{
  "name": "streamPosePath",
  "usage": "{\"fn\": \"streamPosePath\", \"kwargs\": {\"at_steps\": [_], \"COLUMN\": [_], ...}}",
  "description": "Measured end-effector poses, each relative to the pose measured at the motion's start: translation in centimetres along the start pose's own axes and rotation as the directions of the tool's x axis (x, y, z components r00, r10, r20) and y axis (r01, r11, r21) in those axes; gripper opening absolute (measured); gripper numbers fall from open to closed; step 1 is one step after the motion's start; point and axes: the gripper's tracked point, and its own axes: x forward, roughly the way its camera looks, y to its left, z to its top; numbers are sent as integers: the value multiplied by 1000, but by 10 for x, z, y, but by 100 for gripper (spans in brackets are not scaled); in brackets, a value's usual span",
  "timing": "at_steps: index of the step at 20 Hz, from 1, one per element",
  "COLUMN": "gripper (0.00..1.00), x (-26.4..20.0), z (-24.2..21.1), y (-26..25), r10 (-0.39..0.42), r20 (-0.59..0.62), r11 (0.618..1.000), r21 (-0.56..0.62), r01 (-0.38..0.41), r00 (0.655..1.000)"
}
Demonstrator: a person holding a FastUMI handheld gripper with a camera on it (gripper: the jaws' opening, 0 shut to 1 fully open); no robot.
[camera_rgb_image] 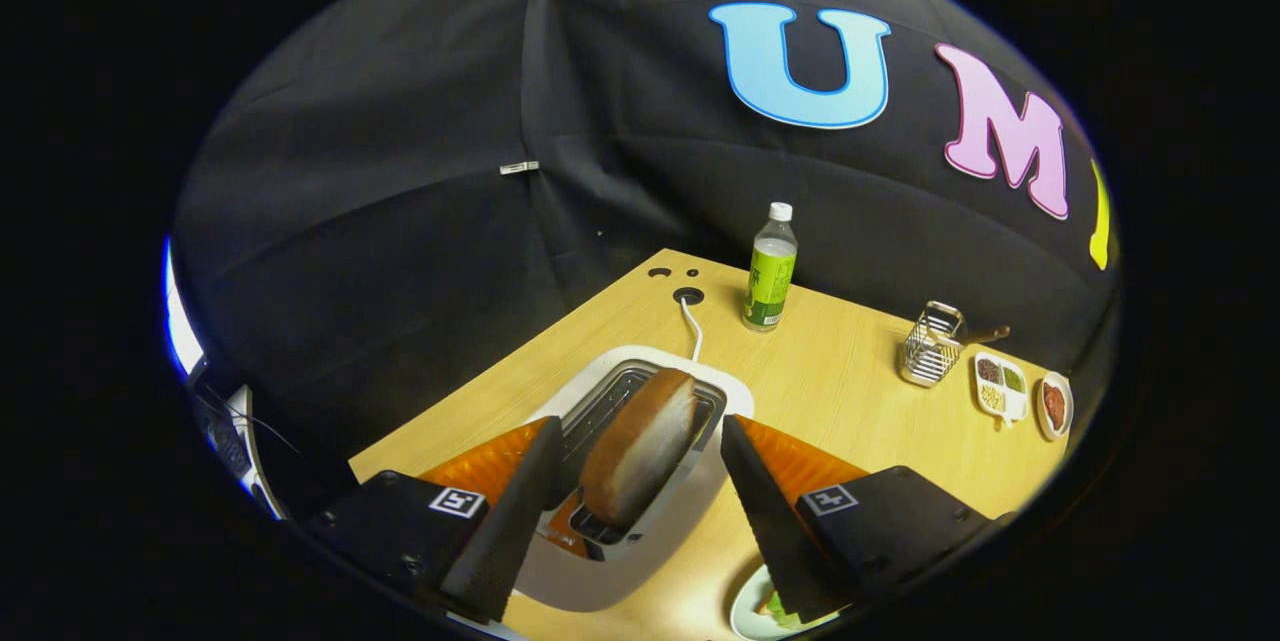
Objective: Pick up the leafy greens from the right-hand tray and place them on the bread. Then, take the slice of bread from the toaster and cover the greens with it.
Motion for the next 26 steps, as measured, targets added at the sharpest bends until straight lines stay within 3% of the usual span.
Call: {"fn": "streamPosePath", "kwargs": {"at_steps": [1, 2, 5, 6, 13, 19, 22, 26], "gripper": [96, 83, 65, 51, 19, 13, 11, 10], "x": [4, 9, 14, 13, 16, 5, -9, -31], "z": [-2, -6, -4, -3, -10, -7, 5, 27], "y": [-2, -2, -12, -10, -5, -1, -4, -13], "r10": [-9, -14, -49, -49, -49, 71, 92, 76], "r20": [-13, -30, -24, -31, -96, -91, -73, -27], "r11": [1000, 1000, 999, 999, 993, 995, 990, 993], "r21": [11, 23, 13, 18, 103, 69, 116, 89], "r01": [9, 15, 49, 49, 59, -65, -83, -73], "r00": [1000, 999, 999, 998, 994, 993, 993, 997]}}
